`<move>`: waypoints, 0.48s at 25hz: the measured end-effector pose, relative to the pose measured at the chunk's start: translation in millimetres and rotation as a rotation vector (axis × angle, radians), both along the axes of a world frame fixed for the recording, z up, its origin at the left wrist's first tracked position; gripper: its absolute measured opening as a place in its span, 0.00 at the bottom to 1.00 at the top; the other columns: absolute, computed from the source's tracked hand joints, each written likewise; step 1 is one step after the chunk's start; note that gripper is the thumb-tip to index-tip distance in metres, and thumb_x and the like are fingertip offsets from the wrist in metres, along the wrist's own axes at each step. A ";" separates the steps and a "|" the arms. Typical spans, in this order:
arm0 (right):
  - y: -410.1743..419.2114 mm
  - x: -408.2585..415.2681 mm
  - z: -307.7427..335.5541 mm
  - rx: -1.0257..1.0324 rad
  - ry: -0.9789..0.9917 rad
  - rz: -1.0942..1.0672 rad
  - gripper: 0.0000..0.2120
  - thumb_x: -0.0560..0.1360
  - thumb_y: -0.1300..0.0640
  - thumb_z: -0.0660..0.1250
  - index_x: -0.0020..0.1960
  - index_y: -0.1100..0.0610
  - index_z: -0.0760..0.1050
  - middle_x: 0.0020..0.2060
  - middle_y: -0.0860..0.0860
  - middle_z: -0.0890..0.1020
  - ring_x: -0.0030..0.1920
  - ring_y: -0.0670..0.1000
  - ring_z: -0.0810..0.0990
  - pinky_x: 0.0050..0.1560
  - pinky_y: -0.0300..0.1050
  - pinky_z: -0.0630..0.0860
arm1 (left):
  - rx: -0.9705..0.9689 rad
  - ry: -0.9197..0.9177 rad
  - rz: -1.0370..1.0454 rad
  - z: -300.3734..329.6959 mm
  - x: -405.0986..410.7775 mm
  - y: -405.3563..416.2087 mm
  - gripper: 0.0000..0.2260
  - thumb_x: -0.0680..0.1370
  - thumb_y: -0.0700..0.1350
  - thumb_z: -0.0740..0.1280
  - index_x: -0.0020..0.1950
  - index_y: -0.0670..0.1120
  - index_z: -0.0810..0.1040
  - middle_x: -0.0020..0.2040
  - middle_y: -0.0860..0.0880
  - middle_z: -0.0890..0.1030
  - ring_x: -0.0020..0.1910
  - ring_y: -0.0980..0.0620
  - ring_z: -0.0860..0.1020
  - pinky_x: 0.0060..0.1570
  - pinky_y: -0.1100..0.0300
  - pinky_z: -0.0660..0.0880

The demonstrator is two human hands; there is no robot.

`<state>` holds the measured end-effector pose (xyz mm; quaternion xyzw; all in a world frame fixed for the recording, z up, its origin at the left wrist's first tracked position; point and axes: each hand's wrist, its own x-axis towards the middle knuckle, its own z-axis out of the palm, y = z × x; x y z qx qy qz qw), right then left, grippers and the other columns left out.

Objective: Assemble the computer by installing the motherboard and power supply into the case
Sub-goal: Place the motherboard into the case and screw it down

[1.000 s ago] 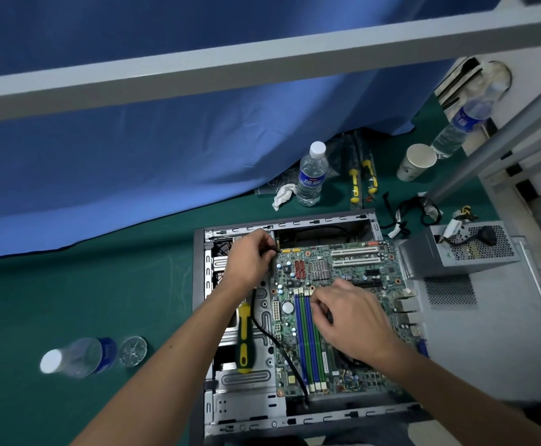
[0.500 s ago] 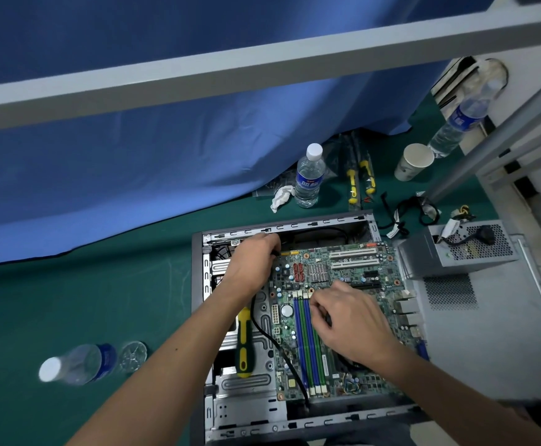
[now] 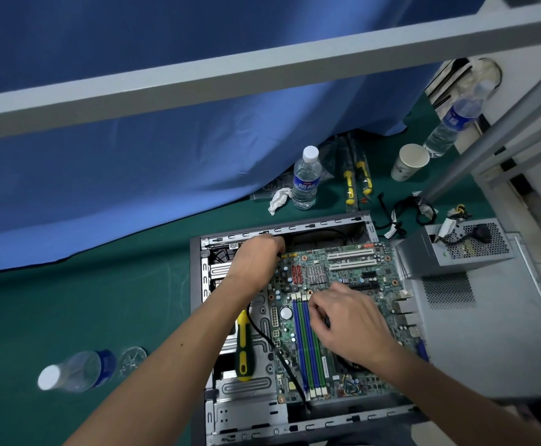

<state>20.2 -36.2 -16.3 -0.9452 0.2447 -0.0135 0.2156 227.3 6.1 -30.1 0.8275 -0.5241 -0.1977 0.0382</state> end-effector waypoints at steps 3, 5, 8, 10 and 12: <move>0.1 0.8 0.8 0.009 0.019 0.001 0.16 0.76 0.49 0.53 0.41 0.51 0.78 0.32 0.42 0.74 0.32 0.43 0.72 0.30 0.43 0.78 | -0.008 0.006 0.035 -0.5 -1.6 -1.6 0.09 0.76 0.34 0.65 0.53 0.44 0.79 0.50 0.45 0.81 0.48 0.43 0.79 0.46 0.52 0.76; -0.5 0.2 1.0 0.024 0.034 0.007 0.17 0.76 0.49 0.52 0.41 0.51 0.78 0.32 0.42 0.75 0.33 0.44 0.73 0.32 0.44 0.79 | -0.002 0.031 0.059 -0.3 1.4 -1.4 0.09 0.77 0.35 0.65 0.54 0.45 0.79 0.51 0.46 0.82 0.50 0.44 0.79 0.49 0.53 0.76; -1.0 -0.7 1.3 0.038 0.042 0.006 0.17 0.76 0.49 0.51 0.42 0.52 0.78 0.32 0.42 0.75 0.34 0.44 0.73 0.35 0.44 0.80 | -0.009 0.050 0.088 -0.2 4.5 3.4 0.09 0.78 0.37 0.65 0.55 0.46 0.80 0.52 0.47 0.83 0.51 0.46 0.79 0.49 0.55 0.75; -0.5 -0.4 1.9 0.048 0.050 0.008 0.18 0.76 0.49 0.51 0.42 0.51 0.78 0.32 0.42 0.75 0.34 0.44 0.73 0.37 0.44 0.81 | -0.015 0.061 0.098 0.1 4.0 5.6 0.08 0.78 0.38 0.65 0.56 0.46 0.80 0.52 0.47 0.83 0.51 0.46 0.80 0.49 0.55 0.75; -0.5 -0.1 2.4 0.042 0.054 0.007 0.17 0.76 0.49 0.51 0.42 0.51 0.78 0.32 0.42 0.75 0.34 0.43 0.73 0.35 0.44 0.80 | -0.021 0.063 0.098 0.3 3.9 5.3 0.08 0.79 0.38 0.66 0.55 0.46 0.80 0.52 0.47 0.83 0.51 0.46 0.80 0.50 0.55 0.76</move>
